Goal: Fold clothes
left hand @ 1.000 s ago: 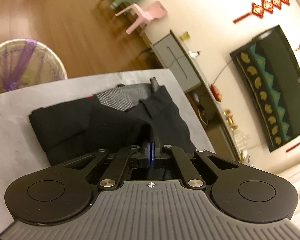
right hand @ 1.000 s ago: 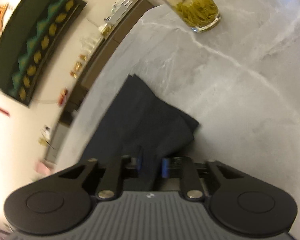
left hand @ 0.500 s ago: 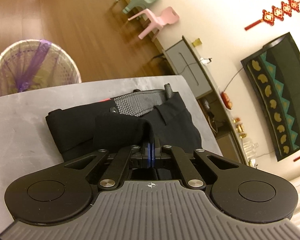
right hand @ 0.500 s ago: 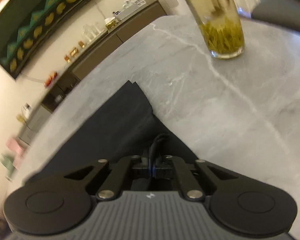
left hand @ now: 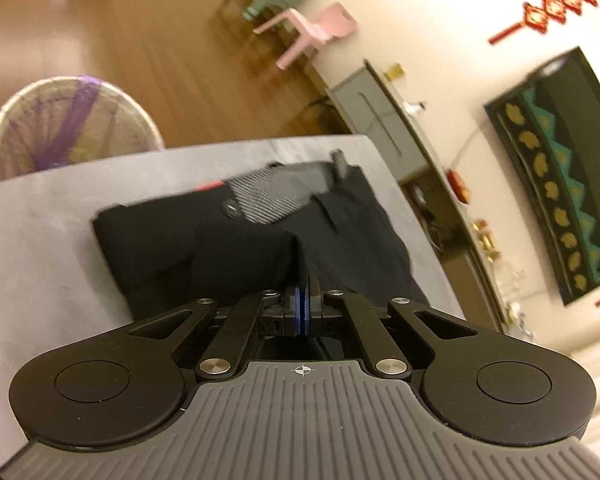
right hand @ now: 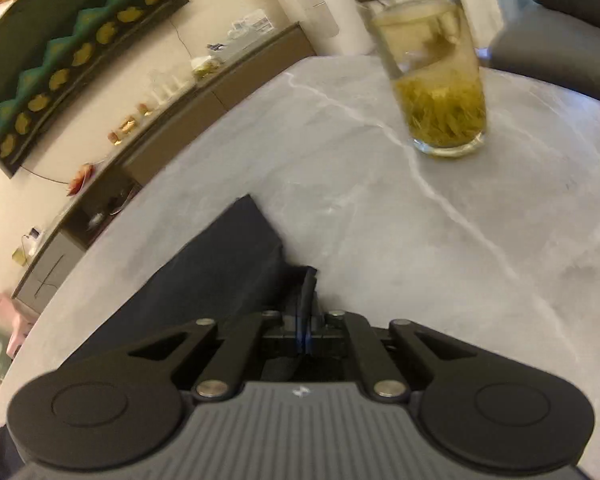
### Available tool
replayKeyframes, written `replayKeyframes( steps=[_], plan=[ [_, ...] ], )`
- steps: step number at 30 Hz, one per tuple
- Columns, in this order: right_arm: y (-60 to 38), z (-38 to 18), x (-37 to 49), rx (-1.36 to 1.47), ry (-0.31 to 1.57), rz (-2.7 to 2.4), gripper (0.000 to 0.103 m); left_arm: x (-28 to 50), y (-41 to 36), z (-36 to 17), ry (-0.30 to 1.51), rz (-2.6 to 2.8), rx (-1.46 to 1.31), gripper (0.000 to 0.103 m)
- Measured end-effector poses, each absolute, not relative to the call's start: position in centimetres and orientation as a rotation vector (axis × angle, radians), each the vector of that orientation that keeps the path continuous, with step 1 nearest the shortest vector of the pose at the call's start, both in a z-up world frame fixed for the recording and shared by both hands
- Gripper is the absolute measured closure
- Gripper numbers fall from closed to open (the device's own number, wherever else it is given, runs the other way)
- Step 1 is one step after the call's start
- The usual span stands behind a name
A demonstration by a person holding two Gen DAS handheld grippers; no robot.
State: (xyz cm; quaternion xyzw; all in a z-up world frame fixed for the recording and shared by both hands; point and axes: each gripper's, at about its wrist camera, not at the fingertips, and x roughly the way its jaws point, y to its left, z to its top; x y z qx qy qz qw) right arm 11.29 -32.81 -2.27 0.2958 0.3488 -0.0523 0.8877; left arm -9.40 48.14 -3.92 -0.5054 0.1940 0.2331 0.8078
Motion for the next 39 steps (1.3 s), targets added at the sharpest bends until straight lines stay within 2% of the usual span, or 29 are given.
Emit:
replayKeyframes(
  steps=[11,13,14,15,16,20,23,29,32,35,39],
  plan=[
    [-31.3,-3.1,11.3,0.54,0.773,-0.037,0.102,-9.2,48.0,-3.7,0.413,0.467,-1.067,0.103],
    [-31.5,-2.3,10.6,0.464,0.754,-0.193,0.098,-9.9,48.0,-3.3,0.406,0.392,-1.08,0.101],
    [-31.7,-1.8,10.3,0.425,0.743,-0.276,0.082,-10.3,48.0,-3.0,0.403,0.353,-1.085,0.084],
    [-31.6,-1.1,9.4,0.398,0.716,-0.367,0.045,-11.3,48.3,-2.8,0.382,0.336,-1.09,0.073],
    [-31.4,-0.3,8.5,0.372,0.685,-0.46,0.032,-12.4,48.7,-2.5,0.355,0.327,-1.096,0.063],
    [-26.7,3.7,5.4,0.271,0.513,-0.499,0.03,-16.7,50.1,-1.5,0.247,0.289,-1.119,0.057],
    [-21.0,6.7,3.8,0.192,0.406,-0.384,0.03,-18.7,51.1,-1.3,0.221,0.307,-1.117,0.056],
    [4.0,9.1,2.1,-0.169,0.433,0.338,0.033,-17.4,50.5,-2.3,0.375,0.356,-1.027,0.061],
    [18.2,9.5,-1.0,-0.415,0.371,0.728,0.032,-18.2,51.3,-3.3,0.302,0.319,-1.14,0.062],
    [30.2,9.2,-3.9,-0.644,0.26,0.977,0.023,-19.1,52.5,-5.2,0.202,0.268,-1.327,0.06],
    [41.2,7.4,-4.5,-0.912,0.217,1.158,0.023,-19.7,54.1,-7.9,0.153,0.264,-1.518,0.059]
  ],
)
